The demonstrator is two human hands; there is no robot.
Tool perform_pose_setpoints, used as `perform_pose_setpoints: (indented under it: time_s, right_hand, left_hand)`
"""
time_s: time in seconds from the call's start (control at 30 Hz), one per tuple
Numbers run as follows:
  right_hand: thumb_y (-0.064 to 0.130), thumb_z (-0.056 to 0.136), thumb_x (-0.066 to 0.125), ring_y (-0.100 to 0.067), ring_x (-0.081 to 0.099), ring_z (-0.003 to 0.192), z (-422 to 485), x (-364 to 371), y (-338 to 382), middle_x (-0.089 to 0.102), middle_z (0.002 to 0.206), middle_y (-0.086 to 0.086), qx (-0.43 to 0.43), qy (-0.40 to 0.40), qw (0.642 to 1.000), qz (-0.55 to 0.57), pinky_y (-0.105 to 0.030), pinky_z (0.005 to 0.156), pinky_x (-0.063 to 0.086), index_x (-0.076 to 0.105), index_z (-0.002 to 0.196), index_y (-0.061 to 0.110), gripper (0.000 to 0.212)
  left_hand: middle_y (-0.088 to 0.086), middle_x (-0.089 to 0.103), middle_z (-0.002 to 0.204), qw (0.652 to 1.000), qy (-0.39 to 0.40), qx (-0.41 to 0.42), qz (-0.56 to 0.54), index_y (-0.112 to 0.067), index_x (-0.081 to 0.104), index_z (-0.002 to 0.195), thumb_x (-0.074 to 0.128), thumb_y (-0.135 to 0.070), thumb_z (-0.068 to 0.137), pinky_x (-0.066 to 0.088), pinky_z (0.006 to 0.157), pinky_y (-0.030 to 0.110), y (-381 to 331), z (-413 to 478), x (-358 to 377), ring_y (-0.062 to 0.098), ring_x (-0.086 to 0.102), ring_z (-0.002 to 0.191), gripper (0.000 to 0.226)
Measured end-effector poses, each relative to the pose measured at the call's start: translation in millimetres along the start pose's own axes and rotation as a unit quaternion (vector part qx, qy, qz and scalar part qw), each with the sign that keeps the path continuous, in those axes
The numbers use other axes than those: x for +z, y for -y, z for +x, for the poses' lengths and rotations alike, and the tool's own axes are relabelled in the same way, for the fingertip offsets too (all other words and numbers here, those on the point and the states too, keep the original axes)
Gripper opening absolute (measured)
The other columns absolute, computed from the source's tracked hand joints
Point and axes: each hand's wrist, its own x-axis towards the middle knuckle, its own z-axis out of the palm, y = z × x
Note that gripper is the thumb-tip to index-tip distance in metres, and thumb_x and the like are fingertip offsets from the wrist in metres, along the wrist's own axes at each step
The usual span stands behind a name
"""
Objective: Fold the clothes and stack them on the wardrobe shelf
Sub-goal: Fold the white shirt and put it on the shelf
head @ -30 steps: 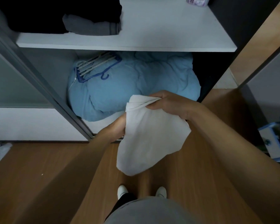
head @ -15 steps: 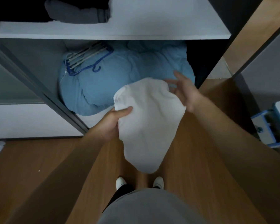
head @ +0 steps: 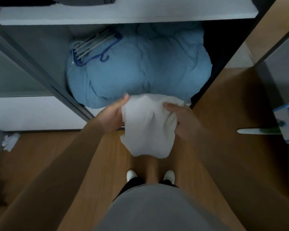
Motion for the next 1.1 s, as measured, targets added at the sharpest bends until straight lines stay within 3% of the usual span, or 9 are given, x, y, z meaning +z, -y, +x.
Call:
perform_pose_setpoints:
  time_s: [0.17,0.3,0.43,0.53,0.67,0.77,0.93,1.03,1.1]
  right_hand:
    - [0.016,0.087,0.074,-0.024,0.073,0.096,10,-3,24,0.075,0.107,-0.011,0.042,-0.045,0.997,-0.049,-0.033,0.070,0.060,0.069,0.115,0.005,0.030]
    - [0.032,0.084,0.077,-0.025,0.068,0.109,16,-25,31,0.074,0.114,-0.005,-0.012,-0.043,0.977,-0.207,-0.044,0.098,0.054,0.066,0.122,0.013,0.044]
    - [0.032,0.080,0.082,-0.012,0.054,0.125,12,-27,20,0.041,0.151,0.004,-0.105,0.007,0.954,-0.281,-0.023,0.093,0.053,0.018,0.156,0.030,0.100]
    - [0.031,0.077,0.084,-0.006,0.031,0.142,9,-21,16,0.019,0.159,0.019,-0.191,0.066,0.904,-0.377,-0.016,0.102,0.043,0.008,0.155,0.043,0.109]
    - [0.037,0.080,0.078,-0.011,0.034,0.138,10,-5,6,0.037,0.152,0.010,-0.221,0.094,0.768,-0.594,-0.028,0.107,0.034,0.023,0.154,0.037,0.092]
    - [0.031,0.092,0.068,-0.024,0.061,0.106,14,1,7,0.068,0.113,-0.007,-0.304,0.005,0.713,-0.632,-0.042,0.091,0.049,0.066,0.124,0.016,0.035]
    - [0.046,0.093,0.061,-0.020,0.061,0.074,16,0,24,0.068,0.078,-0.008,-0.315,-0.050,0.654,-0.686,-0.043,0.072,0.049,0.070,0.081,0.004,0.045]
    - [0.044,0.094,0.063,-0.016,0.052,0.060,18,-1,37,0.061,0.066,-0.010,-0.282,-0.033,0.702,-0.652,-0.035,0.061,0.042,0.062,0.069,-0.003,0.054]
    - [0.041,0.094,0.064,-0.018,0.049,0.058,18,-1,45,0.057,0.065,-0.012,-0.248,0.000,0.754,-0.608,-0.031,0.058,0.036,0.060,0.068,-0.006,0.054]
  left_hand:
    - [0.009,0.075,0.110,0.993,-0.095,0.028,0.058,-0.013,0.072,0.112,0.066,-0.019,0.092,0.059,0.074,0.034,7,8,14,0.027,0.072,0.102,0.021]
    - [0.005,0.077,0.103,0.991,-0.126,-0.033,0.020,-0.013,0.063,0.119,0.060,-0.021,0.096,0.056,0.072,0.035,-8,14,24,0.021,0.075,0.089,0.025]
    - [0.010,0.074,0.103,0.989,-0.121,-0.076,-0.036,-0.007,0.062,0.121,0.053,-0.021,0.100,0.055,0.075,0.034,-20,13,29,0.022,0.071,0.090,0.027]
    - [0.011,0.073,0.095,0.988,-0.119,-0.081,-0.060,-0.004,0.063,0.114,0.049,-0.015,0.100,0.055,0.077,0.035,-26,14,28,0.023,0.069,0.088,0.023]
    - [0.007,0.067,0.058,0.983,-0.150,-0.080,-0.074,-0.002,0.063,0.082,0.039,-0.003,0.096,0.055,0.053,0.026,-31,17,26,0.018,0.068,0.056,0.028]
    - [0.002,0.062,0.047,0.990,-0.121,-0.060,-0.035,-0.008,0.066,0.044,0.036,-0.001,0.096,0.049,0.041,0.019,-29,16,25,0.013,0.063,0.041,0.060]
    - [0.003,0.078,0.091,0.996,-0.071,-0.026,-0.039,-0.016,0.080,0.094,0.052,-0.040,0.100,0.060,0.065,0.029,-29,9,9,0.017,0.076,0.084,0.037]
    - [-0.002,0.064,0.135,0.997,0.002,0.074,-0.029,-0.031,0.048,0.145,0.060,-0.041,0.094,0.056,0.091,0.033,-21,6,-8,0.018,0.062,0.122,0.054]
    - [-0.001,0.044,0.153,0.992,0.034,0.109,0.056,-0.039,0.040,0.147,0.075,-0.028,0.085,0.047,0.105,0.035,-15,4,-14,0.020,0.052,0.133,0.072]
